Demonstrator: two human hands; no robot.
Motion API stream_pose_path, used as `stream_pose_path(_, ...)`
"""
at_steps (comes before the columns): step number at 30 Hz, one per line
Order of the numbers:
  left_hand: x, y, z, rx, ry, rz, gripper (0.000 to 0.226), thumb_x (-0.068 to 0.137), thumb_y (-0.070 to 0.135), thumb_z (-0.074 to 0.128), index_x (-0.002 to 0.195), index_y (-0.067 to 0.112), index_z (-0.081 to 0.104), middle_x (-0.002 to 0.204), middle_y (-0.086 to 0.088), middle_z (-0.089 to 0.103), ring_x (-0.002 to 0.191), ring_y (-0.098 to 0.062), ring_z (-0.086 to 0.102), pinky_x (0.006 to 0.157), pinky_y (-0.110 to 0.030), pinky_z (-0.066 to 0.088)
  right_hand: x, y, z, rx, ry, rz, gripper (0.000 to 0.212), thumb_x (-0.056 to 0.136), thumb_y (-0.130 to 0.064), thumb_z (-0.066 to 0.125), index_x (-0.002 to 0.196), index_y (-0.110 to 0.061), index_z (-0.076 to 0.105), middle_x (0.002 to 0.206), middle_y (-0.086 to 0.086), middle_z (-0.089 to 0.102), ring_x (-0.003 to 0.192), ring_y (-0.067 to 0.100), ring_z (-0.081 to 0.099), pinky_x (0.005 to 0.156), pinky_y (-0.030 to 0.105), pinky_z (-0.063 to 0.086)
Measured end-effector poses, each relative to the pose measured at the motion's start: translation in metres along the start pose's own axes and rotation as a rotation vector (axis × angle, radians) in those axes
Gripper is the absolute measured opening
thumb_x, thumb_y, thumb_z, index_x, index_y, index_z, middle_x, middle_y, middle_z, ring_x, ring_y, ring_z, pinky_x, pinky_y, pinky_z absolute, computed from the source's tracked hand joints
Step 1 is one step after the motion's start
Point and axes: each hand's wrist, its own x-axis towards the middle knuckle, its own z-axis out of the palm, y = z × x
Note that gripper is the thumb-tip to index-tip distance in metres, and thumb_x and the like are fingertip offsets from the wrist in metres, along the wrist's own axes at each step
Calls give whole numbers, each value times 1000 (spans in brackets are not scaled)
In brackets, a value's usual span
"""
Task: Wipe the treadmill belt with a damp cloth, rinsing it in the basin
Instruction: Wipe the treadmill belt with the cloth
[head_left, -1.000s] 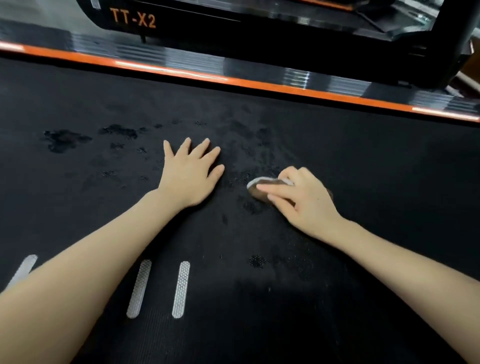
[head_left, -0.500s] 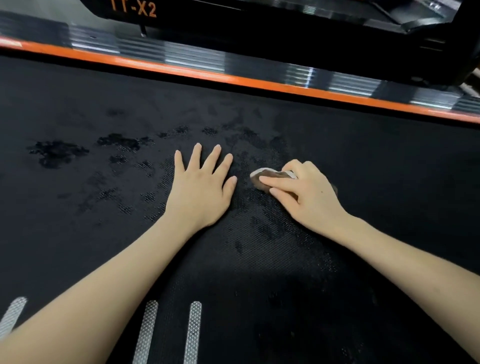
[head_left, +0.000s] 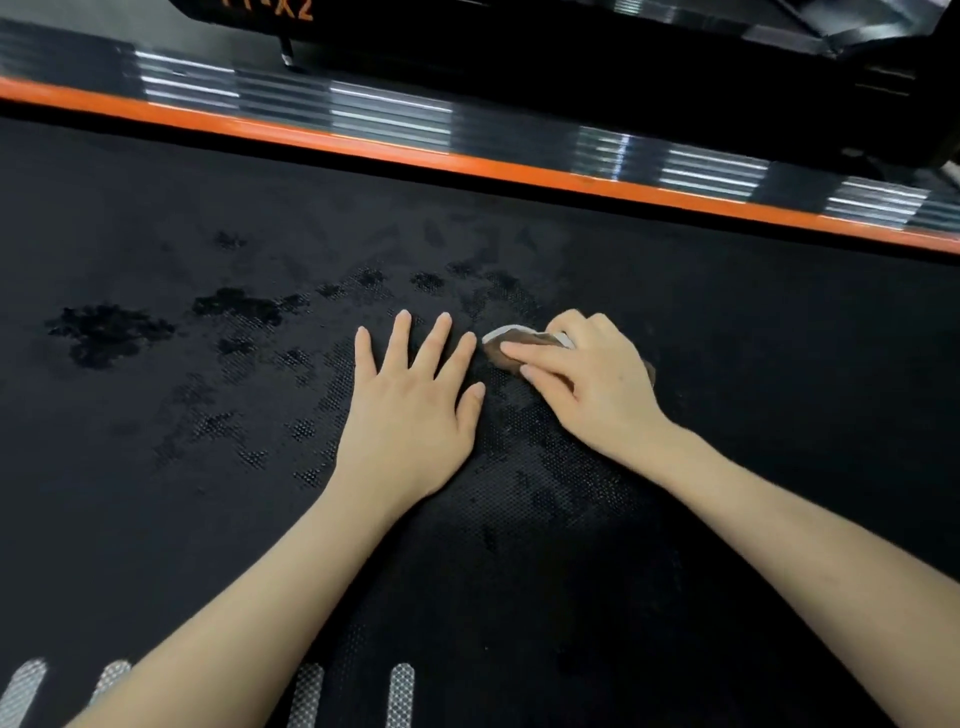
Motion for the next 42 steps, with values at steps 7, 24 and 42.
stream_pose_path(7,1,1,-1,-9,-7,-5,60,93,46,19,139,19,46,146,-8,43,136,-40,31,110,-62,19,87,53,20,-254,36,464,28,96,-32,47,118,-35,64,115,8,53,98,32,46,80,40,41)
stream_pose_path(24,3,-1,2,-18,2,15,59,92,46,23,138,19,46,146,-9,43,136,-40,31,109,-64,20,108,63,27,-202,24,417,29,95,-33,49,120,-33,64,114,9,53,100,35,47,84,45,42)
stream_pose_path(42,4,-2,4,-10,35,26,56,91,44,28,135,18,50,142,-11,47,133,-42,36,105,-66,25,168,51,49,-235,28,509,31,98,-33,43,123,-36,59,123,5,49,111,33,42,93,43,34)
